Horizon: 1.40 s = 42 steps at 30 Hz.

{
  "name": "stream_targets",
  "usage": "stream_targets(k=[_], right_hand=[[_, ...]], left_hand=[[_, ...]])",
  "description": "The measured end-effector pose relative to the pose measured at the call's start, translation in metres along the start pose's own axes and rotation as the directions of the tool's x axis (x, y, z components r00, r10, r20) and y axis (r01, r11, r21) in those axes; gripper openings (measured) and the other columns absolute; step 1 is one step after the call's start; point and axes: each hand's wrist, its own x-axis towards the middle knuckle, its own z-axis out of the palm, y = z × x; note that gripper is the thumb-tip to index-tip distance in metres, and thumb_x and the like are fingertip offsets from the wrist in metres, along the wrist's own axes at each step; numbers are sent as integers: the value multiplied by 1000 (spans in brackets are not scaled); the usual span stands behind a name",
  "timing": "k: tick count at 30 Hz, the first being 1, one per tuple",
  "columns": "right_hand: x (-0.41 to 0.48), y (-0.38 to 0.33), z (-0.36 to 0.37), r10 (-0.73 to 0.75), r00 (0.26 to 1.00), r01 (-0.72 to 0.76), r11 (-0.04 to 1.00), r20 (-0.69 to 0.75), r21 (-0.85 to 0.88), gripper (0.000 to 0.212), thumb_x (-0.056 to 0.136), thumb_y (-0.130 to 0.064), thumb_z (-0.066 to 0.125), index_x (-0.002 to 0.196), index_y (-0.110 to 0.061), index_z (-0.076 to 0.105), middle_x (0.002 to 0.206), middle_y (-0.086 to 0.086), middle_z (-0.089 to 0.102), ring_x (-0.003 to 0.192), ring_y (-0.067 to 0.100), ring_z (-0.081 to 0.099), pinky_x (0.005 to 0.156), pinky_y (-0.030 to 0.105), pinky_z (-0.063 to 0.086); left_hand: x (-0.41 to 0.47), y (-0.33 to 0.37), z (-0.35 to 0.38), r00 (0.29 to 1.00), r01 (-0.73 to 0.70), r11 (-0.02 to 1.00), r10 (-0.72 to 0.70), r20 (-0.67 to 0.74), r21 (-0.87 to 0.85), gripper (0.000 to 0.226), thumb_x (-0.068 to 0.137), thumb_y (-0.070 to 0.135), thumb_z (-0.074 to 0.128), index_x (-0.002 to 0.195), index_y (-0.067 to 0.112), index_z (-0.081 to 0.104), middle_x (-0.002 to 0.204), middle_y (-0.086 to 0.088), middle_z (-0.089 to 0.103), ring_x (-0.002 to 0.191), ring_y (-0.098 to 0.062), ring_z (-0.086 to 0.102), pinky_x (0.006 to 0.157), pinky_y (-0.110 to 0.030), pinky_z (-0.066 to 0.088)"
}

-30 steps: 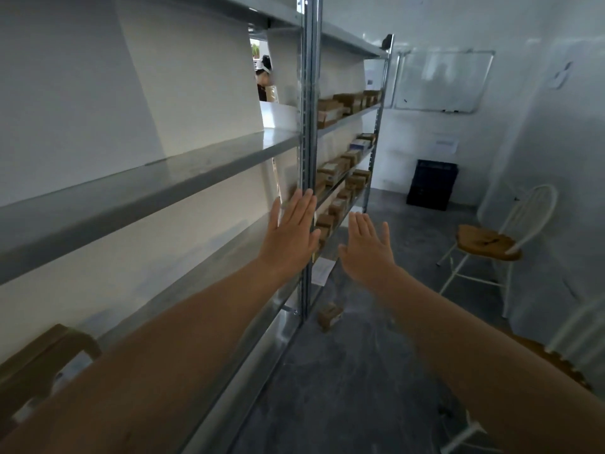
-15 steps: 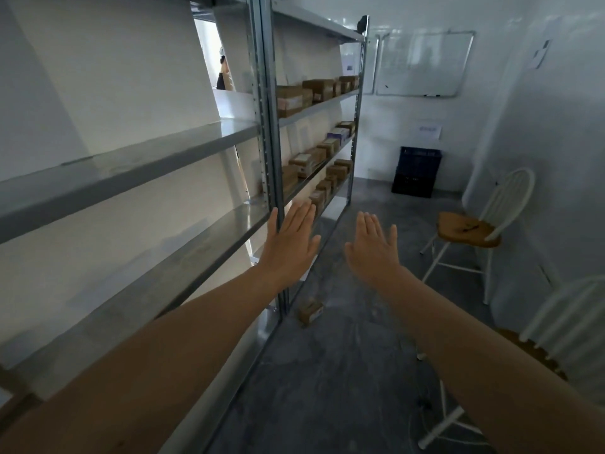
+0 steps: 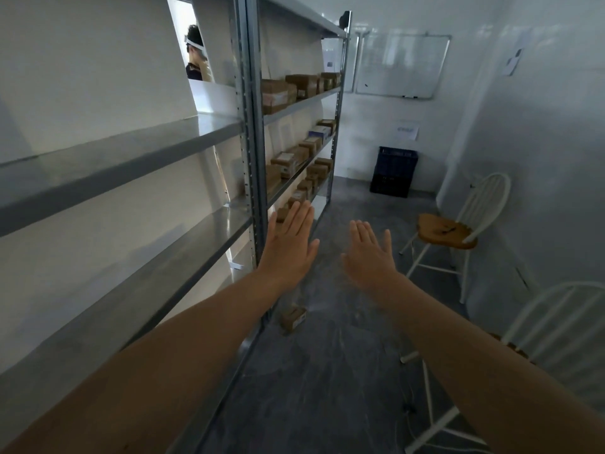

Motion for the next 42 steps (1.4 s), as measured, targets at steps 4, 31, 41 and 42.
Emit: stream_targets(k=[4,31,41,42], right_hand=[[25,-21,-7,-3,1000,3,1000,0,-24,72,101,-33,34,154,-9,-8,164,6,-7,150,19,-11,116,53,-13],[110,-118,56,101,984,-107,994,143,34,72,99,-33,33,155,-8,-5,164,5,-5,151,18,-10,118,51,-11],[158,-77,43,106,981,-118,991,162,65,70,101,-31,32,155,-7,-7,164,6,-7,150,18,-11,118,51,-11],[162,-76,43,87,983,-99,993,162,69,70,101,-31,32,155,-6,-7,164,7,-7,151,19,-11,118,51,-11]], left_hand=[[25,-33,4,1000,15,999,-16,-18,-34,64,104,40,24,157,16,-4,165,2,-10,150,-12,-15,117,-43,-17],[65,-144,77,977,-61,992,83,197,-114,63,105,42,22,157,15,-2,165,3,-9,150,-11,-15,121,-50,-7],[105,-128,88,988,-6,995,22,156,-103,63,105,41,23,157,16,-1,165,2,-7,150,-12,-14,120,-44,-13],[109,-127,91,988,1,996,12,153,-84,63,105,42,23,157,16,0,165,2,-6,150,-12,-13,120,-45,-12]])
